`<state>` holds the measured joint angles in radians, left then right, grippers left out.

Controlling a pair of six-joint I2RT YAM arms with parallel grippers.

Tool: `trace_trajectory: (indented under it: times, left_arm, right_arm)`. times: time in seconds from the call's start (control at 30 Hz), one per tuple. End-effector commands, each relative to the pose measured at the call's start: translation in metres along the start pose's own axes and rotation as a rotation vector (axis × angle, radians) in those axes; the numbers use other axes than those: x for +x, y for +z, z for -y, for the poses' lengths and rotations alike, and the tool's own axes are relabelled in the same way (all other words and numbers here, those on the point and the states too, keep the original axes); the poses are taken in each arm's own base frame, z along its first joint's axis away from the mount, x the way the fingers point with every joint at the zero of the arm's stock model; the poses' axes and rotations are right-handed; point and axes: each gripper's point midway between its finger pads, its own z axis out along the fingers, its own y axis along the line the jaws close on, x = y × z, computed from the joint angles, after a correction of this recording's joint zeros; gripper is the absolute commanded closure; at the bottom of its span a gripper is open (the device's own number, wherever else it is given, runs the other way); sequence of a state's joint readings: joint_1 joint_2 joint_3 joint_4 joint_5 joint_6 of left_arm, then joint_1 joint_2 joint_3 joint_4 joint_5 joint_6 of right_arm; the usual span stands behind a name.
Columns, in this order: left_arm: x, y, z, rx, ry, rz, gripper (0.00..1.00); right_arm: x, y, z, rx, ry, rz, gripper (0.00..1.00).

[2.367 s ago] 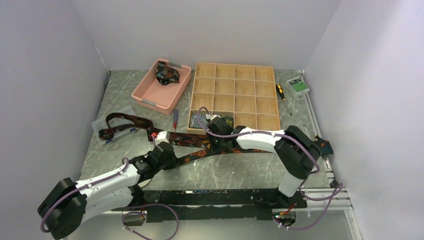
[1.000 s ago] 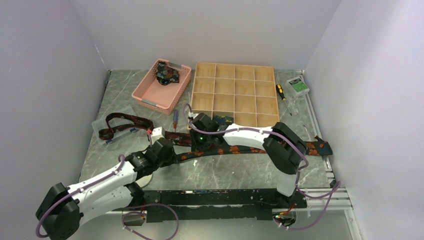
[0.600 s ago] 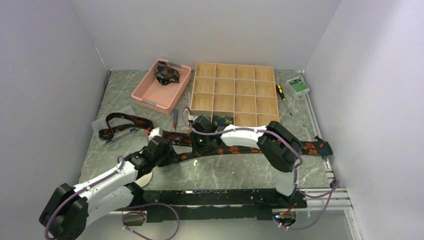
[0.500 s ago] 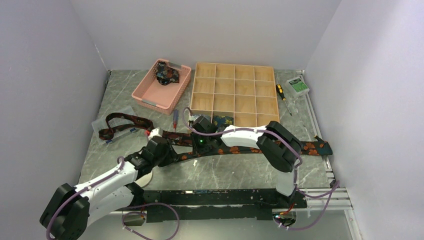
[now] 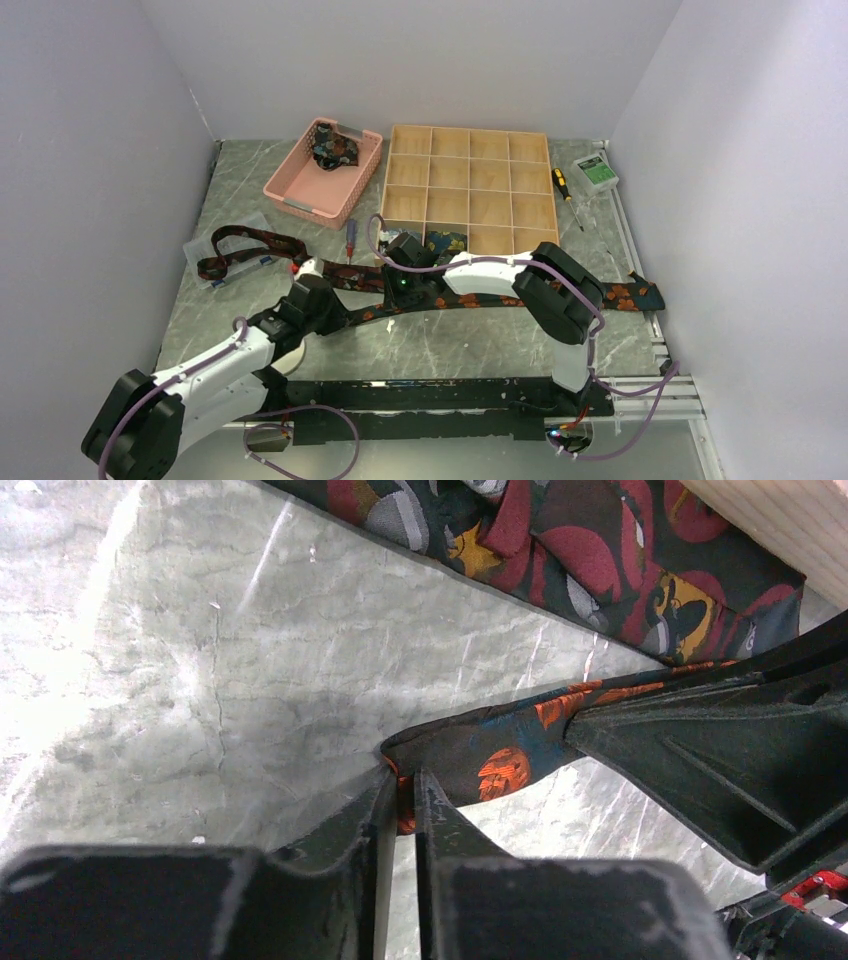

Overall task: Roll the ties
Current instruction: Roll the tie at the center of the board.

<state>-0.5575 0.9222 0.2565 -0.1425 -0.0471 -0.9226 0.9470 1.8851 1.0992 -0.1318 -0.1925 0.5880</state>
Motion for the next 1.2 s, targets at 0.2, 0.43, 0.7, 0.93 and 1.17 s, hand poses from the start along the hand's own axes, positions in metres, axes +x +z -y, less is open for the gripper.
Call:
trace_trajectory:
  times: [0.2, 0.43, 0.7, 0.93, 1.17]
  left_arm:
    - [-0.012, -0.022, 0.011, -0.002, 0.050, -0.005, 0.97]
    - [-0.029, -0.040, 0.003, -0.147, 0.097, -0.009, 0.97]
    - [-0.042, -0.044, 0.043, -0.055, 0.118, -0.045, 0.97]
    - [-0.042, -0.043, 0.075, 0.009, 0.134, -0.082, 0.97]
    - [-0.037, -0.034, 0.084, -0.019, 0.186, -0.114, 0.97]
  right_arm:
    - [0.017, 0.010, 0.022, 0.082, 0.006, -0.037, 0.92]
    - [0.014, 0.015, 0.021, 0.080, 0.002, -0.032, 0.92]
    - [0.010, 0.024, 0.006, 0.006, 0.025, -0.034, 0.93]
    - [0.004, 0.040, -0.028, -0.128, 0.061, -0.058, 0.93]
    - [-0.003, 0.029, -0.040, -0.209, 0.083, 0.002, 0.93]
